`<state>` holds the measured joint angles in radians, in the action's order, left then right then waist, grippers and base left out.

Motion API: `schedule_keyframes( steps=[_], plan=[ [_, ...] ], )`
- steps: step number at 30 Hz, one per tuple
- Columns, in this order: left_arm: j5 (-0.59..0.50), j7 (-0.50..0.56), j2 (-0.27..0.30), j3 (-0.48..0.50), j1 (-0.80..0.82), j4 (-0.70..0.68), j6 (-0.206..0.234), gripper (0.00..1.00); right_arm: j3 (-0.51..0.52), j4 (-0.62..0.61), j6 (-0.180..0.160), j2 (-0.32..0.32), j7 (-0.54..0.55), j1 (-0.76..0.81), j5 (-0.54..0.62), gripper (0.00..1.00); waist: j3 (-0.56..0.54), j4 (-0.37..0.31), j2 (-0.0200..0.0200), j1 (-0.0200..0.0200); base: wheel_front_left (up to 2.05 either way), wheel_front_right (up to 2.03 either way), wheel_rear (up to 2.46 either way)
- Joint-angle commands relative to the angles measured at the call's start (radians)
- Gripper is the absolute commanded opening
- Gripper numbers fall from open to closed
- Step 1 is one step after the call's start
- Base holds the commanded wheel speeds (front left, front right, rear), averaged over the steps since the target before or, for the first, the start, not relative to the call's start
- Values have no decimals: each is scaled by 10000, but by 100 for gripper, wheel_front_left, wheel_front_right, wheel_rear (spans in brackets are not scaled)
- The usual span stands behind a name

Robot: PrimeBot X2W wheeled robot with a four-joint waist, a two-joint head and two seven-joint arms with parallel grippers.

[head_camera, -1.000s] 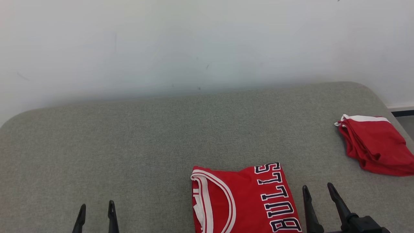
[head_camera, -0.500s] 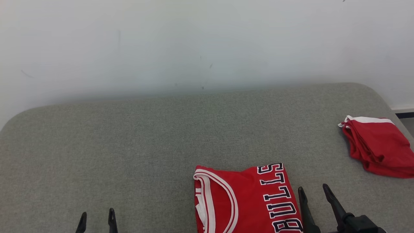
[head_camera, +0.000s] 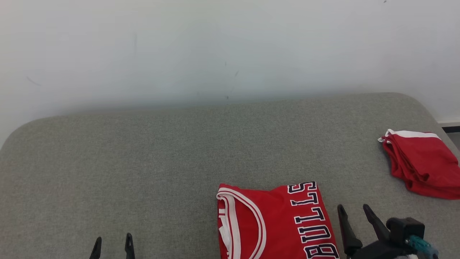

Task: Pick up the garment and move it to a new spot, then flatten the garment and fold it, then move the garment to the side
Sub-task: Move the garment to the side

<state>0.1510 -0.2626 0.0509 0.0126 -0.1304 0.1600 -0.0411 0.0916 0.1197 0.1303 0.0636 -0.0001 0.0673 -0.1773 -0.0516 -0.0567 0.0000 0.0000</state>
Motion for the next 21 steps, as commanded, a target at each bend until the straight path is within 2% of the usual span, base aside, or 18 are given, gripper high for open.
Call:
schedule_keyframes(
  steps=[1, 6, 9, 12, 17, 21],
  plan=[
    [-36, -22, -10, -28, 18, 7, 48, 100, -173, -178, 7, 132, 501, -271, -50, 100, 25, 21, 0, 0, 0, 0, 0],
    [-38, -22, -10, -145, 129, -36, 94, 100, -375, -111, 5, 708, 3326, -951, -602, 100, 175, 167, 0, 0, 0, 0, 0],
    [11, -22, -11, -244, 178, -21, 119, 100, -59, 120, 7, 824, 5099, -1345, -709, 100, 269, 354, 0, 0, 0, 0, 0],
    [-3, -22, -11, -306, 197, -68, 183, 100, 497, 391, 7, 677, 6615, -1588, -506, 100, 378, 611, 0, 0, 0, 0, 0],
    [27, -22, -11, -359, 178, -192, 249, 100, 846, 440, 7, 585, 7966, -1792, -212, 100, 584, 1035, 0, 0, 0, 0, 0],
    [50, -22, -11, -375, 258, -255, 267, 100, 1041, 454, 7, 487, 8253, -1950, -56, 100, 809, 1288, 0, 0, 0, 0, 0]
  ],
)
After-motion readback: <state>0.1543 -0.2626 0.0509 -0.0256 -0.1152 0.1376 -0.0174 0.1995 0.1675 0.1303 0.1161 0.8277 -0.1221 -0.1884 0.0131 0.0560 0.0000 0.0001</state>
